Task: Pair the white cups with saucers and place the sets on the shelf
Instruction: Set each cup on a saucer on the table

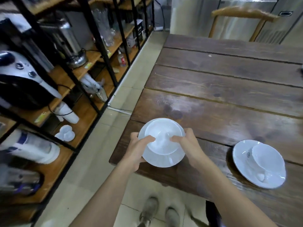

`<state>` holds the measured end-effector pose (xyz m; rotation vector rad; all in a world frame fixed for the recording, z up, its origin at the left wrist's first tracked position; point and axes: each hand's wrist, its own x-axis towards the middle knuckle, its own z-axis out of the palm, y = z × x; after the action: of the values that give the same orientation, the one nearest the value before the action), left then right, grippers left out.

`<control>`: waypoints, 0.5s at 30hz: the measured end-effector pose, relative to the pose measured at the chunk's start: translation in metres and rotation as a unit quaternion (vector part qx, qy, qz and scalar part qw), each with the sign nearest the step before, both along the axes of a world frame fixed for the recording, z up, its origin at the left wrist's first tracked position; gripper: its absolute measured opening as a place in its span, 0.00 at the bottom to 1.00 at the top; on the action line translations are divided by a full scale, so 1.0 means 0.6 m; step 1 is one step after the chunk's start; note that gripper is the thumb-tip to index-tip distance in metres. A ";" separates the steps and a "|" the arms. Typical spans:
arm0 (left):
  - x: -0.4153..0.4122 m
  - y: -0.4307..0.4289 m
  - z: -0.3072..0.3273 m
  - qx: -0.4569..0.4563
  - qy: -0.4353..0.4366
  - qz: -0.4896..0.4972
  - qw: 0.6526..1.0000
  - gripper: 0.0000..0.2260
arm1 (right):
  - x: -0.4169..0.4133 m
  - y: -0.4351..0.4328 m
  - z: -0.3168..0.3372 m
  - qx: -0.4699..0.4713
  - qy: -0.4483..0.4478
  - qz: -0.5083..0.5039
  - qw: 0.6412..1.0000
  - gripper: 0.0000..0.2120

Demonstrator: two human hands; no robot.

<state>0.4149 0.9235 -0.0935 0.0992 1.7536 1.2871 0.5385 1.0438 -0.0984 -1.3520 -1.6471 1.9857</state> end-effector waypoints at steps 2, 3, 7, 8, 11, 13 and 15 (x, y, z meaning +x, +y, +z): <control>-0.009 -0.026 0.011 0.012 0.022 0.049 0.998 0.26 | -0.024 -0.013 0.011 0.006 0.016 0.031 0.999 0.21; -0.013 -0.040 0.017 0.015 0.033 0.072 0.997 0.25 | -0.036 -0.022 0.017 0.009 0.022 0.046 0.999 0.20; -0.031 -0.105 0.041 0.041 0.062 0.138 0.988 0.22 | -0.083 -0.072 0.043 0.025 0.039 0.075 0.996 0.18; -0.035 -0.123 0.046 0.047 0.065 0.151 0.985 0.22 | -0.093 -0.087 0.051 0.031 0.040 0.084 0.995 0.18; -0.051 -0.179 0.064 0.077 0.055 0.180 0.979 0.17 | -0.128 -0.133 0.077 0.052 0.045 0.116 0.991 0.18; -0.069 -0.214 0.075 0.088 0.057 0.189 0.976 0.17 | -0.153 -0.166 0.094 0.067 0.049 0.128 0.988 0.20; -0.096 -0.261 0.086 0.099 0.062 0.202 0.972 0.20 | -0.185 -0.211 0.111 0.071 0.057 0.135 0.987 0.20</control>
<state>0.3571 0.7668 -0.0417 -0.0709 1.8040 1.7853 0.4275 0.9174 -0.0320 -0.9906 -1.9623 1.9970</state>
